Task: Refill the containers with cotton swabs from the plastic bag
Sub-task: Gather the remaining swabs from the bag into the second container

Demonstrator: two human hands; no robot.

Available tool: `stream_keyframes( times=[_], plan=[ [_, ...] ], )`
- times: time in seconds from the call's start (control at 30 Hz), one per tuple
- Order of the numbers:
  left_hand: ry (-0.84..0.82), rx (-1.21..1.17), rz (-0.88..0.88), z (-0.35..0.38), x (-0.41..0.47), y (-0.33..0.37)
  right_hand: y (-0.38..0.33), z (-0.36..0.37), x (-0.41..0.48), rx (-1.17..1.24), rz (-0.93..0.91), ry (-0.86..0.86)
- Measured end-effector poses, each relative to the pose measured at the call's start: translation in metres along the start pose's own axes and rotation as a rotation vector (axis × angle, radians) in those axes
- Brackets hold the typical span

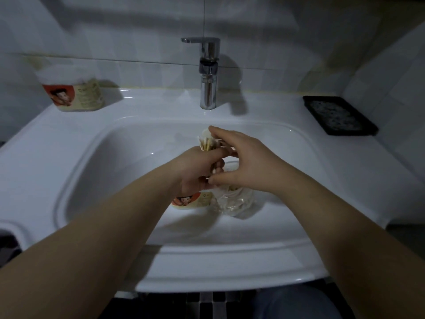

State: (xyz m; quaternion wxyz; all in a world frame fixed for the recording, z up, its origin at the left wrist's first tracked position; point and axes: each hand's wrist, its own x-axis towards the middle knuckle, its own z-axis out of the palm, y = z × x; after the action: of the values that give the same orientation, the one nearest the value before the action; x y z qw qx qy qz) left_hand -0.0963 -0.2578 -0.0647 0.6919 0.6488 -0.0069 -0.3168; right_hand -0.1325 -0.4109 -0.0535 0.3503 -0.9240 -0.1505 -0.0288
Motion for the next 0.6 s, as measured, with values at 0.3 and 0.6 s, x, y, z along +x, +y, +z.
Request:
stream_keyframes(
  times=[0.3, 0.6],
  plan=[
    [0.121, -0.027, 0.093, -0.008, 0.007, -0.001, 0.013, -0.014, -0.002, -0.28, 0.235, -0.065],
    [0.076, 0.078, 0.101, -0.012, 0.005, -0.001, 0.004, -0.001, -0.007, -0.479, 0.189, -0.431]
  ],
)
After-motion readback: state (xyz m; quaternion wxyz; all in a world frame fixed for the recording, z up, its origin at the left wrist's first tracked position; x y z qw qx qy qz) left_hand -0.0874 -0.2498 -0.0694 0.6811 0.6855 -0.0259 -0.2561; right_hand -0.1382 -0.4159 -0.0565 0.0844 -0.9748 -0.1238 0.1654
